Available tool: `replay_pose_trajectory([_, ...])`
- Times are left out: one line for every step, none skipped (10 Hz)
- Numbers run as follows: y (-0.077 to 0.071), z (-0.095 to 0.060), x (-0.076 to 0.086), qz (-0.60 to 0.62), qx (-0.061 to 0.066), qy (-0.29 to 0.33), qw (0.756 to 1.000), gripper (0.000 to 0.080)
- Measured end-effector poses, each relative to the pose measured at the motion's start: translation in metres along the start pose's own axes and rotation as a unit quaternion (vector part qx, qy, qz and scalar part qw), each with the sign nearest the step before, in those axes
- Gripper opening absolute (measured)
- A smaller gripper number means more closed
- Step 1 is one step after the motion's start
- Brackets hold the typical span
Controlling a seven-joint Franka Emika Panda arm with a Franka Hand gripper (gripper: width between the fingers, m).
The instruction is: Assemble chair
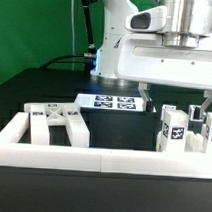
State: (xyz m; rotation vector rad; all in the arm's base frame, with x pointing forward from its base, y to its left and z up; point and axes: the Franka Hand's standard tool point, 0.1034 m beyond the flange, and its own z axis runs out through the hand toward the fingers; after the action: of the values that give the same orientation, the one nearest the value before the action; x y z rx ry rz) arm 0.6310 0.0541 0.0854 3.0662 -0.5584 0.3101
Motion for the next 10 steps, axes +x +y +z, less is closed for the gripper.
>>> replay_pose_trajectory([-0.0005, -0.0002, -0.0001, -0.026, 0.0, 0.0, 1.0, 0.0649])
replay_pose_trajectory([-0.0002, 0.0002, -0.0001, -0.065, -0.003, 0.001, 0.998, 0.0649])
replay_pose_trajectory([0.0006, 0.0013, -0.0005, -0.089, -0.006, 0.0, 0.996, 0.0649])
replay_pose_trajectory([0.002, 0.0019, -0.0002, -0.118, -0.009, 0.0, 0.993, 0.0649])
replay_pose_trajectory([0.003, 0.0023, 0.0, -0.123, -0.009, 0.0, 0.992, 0.0526])
replay_pose_trajectory([0.0032, 0.0024, 0.0, -0.121, -0.009, 0.0, 0.993, 0.0387])
replay_pose_trajectory([0.0033, 0.0024, 0.0, -0.118, -0.009, 0.0, 0.993, 0.0387])
replay_pose_trajectory([0.0033, 0.0024, -0.0001, -0.109, -0.009, 0.0, 0.994, 0.0289])
replay_pose_trajectory([0.0033, 0.0024, -0.0002, -0.103, -0.009, 0.0, 0.995, 0.0289])
replay_pose_trajectory([0.0034, 0.0024, -0.0007, -0.069, -0.009, -0.001, 0.998, 0.0289])
